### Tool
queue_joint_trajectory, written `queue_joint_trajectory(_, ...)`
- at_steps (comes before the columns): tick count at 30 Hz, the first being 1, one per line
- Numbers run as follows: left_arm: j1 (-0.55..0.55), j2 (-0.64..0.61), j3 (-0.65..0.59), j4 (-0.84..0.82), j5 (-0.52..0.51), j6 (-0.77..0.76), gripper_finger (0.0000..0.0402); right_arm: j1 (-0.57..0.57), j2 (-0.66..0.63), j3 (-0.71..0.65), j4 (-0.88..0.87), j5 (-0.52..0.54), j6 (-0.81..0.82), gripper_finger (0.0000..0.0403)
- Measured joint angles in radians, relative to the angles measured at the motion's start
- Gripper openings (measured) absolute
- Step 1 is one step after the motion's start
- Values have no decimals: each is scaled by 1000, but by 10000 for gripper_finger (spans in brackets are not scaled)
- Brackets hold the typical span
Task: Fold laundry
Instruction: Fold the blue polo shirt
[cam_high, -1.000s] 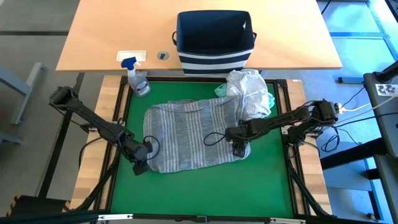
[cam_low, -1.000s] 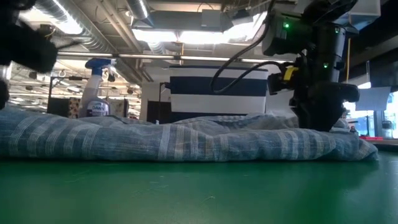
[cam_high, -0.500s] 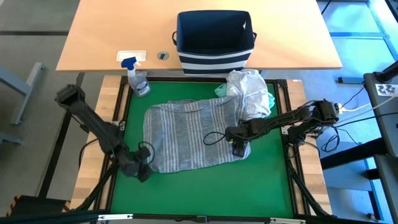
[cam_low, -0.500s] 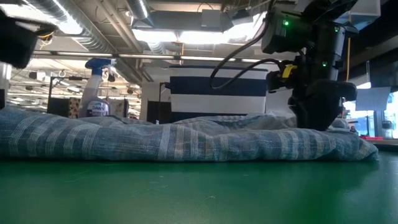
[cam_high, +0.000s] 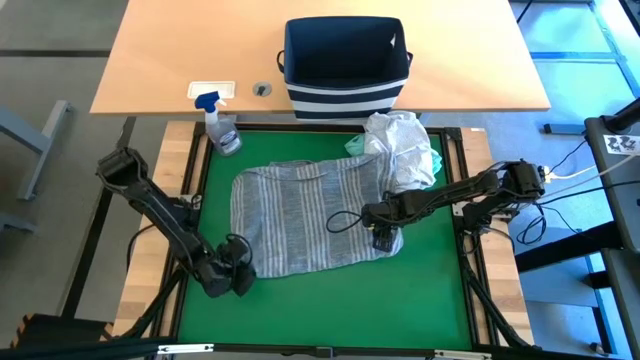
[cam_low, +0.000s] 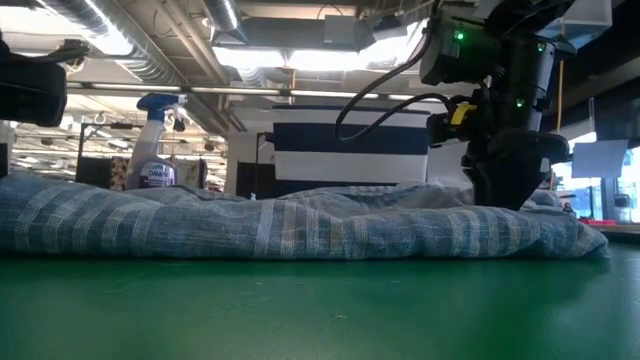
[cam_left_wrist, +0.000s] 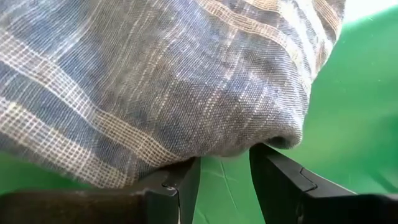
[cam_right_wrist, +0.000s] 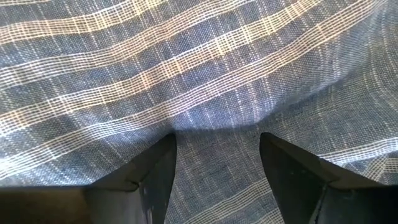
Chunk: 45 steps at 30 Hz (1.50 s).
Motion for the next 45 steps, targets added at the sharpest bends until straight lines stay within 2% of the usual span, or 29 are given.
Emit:
queue_joint_trajectory(6, 0, 0, 0, 8, -26, 111, 113, 0, 0, 0, 2, 0, -1, 232)
queue_joint_trajectory(10, -2, 0, 0, 9, -13, 176, 48, 0, 0, 0, 3, 0, -2, 232)
queue_joint_trajectory(11, -4, 0, 0, 9, 3, 191, 26, 0, 0, 0, 2, 0, -3, 232)
queue_joint_trajectory(13, -4, -1, 0, 8, 74, 227, 9, 0, 0, 0, 2, 0, -3, 232)
queue_joint_trajectory(19, -5, -45, 9, -49, 368, 345, 4, 0, 0, 0, 2, 0, -8, 232)
queue_joint_trajectory(24, -4, -49, 10, -91, 448, 369, 13, 0, 0, 0, 2, 1, -27, 232)
queue_joint_trajectory(29, 5, -49, 10, -93, 458, 365, 18, 0, 0, 0, 5, -7, -29, 232)
queue_joint_trajectory(34, 5, -49, 10, -93, 443, 355, 12, 8, -13, 9, 3, -145, -86, 232)
queue_joint_trajectory(40, 5, -49, 10, -89, 446, 336, 11, 30, -126, 29, -105, -237, -138, 232)
queue_joint_trajectory(45, 4, -49, 10, -87, 428, 336, 17, 81, -186, 29, -113, -256, -76, 232)
